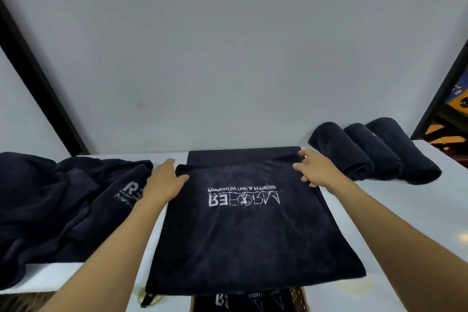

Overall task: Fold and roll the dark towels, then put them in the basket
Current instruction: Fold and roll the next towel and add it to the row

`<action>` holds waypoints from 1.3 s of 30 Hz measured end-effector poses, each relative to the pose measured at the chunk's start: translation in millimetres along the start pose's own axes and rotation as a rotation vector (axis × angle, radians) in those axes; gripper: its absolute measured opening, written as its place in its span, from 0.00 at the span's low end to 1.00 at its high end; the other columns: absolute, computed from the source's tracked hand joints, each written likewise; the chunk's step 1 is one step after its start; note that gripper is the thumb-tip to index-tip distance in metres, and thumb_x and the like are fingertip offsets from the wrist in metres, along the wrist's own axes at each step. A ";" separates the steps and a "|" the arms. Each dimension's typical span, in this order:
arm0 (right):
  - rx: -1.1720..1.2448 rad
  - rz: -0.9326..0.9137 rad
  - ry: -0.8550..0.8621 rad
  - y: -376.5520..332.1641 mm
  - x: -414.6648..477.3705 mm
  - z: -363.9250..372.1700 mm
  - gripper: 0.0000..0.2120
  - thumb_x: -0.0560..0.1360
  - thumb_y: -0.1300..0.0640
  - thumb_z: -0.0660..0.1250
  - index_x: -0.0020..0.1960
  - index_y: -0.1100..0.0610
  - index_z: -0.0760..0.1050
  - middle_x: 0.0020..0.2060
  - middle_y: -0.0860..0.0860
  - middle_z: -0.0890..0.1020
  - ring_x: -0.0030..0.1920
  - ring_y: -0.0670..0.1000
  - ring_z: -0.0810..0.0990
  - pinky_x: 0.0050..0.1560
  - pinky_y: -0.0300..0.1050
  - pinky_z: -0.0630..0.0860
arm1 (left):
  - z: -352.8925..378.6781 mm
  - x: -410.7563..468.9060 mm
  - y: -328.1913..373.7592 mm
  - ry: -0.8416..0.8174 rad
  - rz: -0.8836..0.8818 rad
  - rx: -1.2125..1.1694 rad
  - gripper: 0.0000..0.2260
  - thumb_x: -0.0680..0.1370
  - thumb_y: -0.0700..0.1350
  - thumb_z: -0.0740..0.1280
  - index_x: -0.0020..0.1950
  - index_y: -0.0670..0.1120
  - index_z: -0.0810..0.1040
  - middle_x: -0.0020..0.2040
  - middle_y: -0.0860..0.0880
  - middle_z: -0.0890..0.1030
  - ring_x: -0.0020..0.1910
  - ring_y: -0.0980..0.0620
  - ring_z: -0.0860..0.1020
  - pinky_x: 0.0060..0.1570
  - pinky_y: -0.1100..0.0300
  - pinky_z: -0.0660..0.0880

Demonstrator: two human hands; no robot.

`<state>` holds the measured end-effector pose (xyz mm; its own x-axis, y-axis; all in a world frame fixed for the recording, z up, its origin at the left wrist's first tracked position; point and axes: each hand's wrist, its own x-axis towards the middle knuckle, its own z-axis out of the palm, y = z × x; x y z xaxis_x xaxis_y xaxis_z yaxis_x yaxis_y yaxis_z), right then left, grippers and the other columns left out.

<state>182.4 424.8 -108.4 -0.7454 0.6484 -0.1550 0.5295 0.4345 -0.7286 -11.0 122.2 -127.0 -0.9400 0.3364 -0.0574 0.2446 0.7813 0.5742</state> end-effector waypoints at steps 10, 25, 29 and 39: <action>0.131 -0.091 0.051 -7.4 45.7 -23.7 0.08 0.76 0.58 0.68 0.40 0.59 0.73 0.32 0.53 0.71 0.32 0.49 0.68 0.29 0.39 0.64 | -26.7 37.6 31.4 -0.131 0.061 -0.564 0.08 0.76 0.41 0.71 0.48 0.36 0.81 0.42 0.44 0.82 0.42 0.49 0.80 0.46 0.55 0.76; 0.063 -0.165 0.236 -14.7 80.1 11.2 0.07 0.76 0.57 0.63 0.49 0.50 0.79 0.44 0.46 0.84 0.44 0.47 0.83 0.48 0.42 0.80 | 28.2 102.8 48.9 0.151 0.138 -0.077 0.17 0.76 0.45 0.70 0.64 0.45 0.74 0.61 0.43 0.77 0.61 0.42 0.74 0.56 0.54 0.71; -0.196 -0.368 0.098 8.5 29.4 27.4 0.10 0.77 0.58 0.66 0.57 0.50 0.80 0.54 0.42 0.82 0.55 0.44 0.79 0.54 0.29 0.68 | 27.5 45.5 38.5 0.054 0.496 0.025 0.19 0.73 0.54 0.71 0.61 0.48 0.77 0.61 0.49 0.76 0.61 0.50 0.74 0.61 0.61 0.68; -0.379 -0.552 -0.212 60.0 -119.5 6.2 0.31 0.62 0.22 0.61 0.62 0.30 0.69 0.66 0.23 0.59 0.68 0.22 0.50 0.67 0.23 0.45 | -4.7 -105.6 -39.3 -0.370 0.710 0.148 0.37 0.58 0.80 0.63 0.66 0.70 0.65 0.70 0.74 0.53 0.72 0.74 0.45 0.70 0.73 0.41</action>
<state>300.7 369.5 -137.7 -0.9884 0.1511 0.0151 0.1272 0.8781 -0.4613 77.5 53.4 -139.7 -0.4163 0.9092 -0.0011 0.8059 0.3696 0.4625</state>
